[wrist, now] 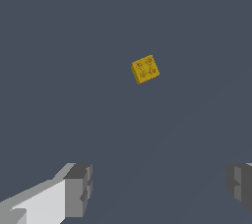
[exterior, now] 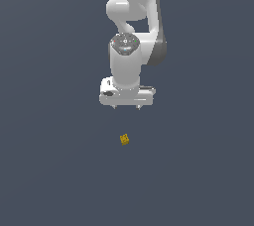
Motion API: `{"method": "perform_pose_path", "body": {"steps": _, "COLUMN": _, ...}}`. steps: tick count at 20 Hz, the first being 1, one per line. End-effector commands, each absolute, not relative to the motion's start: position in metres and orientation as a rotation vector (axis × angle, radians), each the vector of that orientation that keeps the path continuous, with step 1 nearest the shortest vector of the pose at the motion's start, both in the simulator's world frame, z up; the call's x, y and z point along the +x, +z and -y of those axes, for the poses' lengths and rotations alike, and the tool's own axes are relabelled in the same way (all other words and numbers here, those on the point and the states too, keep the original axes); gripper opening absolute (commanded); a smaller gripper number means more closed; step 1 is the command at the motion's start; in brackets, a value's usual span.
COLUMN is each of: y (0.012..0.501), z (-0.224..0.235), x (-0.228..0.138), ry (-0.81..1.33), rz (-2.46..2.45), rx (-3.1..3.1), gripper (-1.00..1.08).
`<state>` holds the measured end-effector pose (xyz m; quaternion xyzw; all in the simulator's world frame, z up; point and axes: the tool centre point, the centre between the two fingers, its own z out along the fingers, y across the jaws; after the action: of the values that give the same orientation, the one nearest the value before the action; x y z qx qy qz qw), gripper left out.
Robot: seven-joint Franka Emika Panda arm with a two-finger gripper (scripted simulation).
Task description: Pick up the object and move it to a goal position.
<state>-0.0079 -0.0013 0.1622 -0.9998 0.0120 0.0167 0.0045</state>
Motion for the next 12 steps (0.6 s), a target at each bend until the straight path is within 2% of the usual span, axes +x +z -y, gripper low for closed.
{"method": "perform_pose_path", "body": {"steps": 1, "y": 0.162, "z": 0.001, "x": -0.008, "ry": 0.052, "rz": -0.038, "rx": -3.132, "gripper": 1.0}}
{"method": "perform_pose_path", "body": {"steps": 12, "y": 0.163, "z": -0.023, "x": -0.01, "ry": 0.048, "rz": -0.05, "rx": -3.108, "gripper": 1.0}}
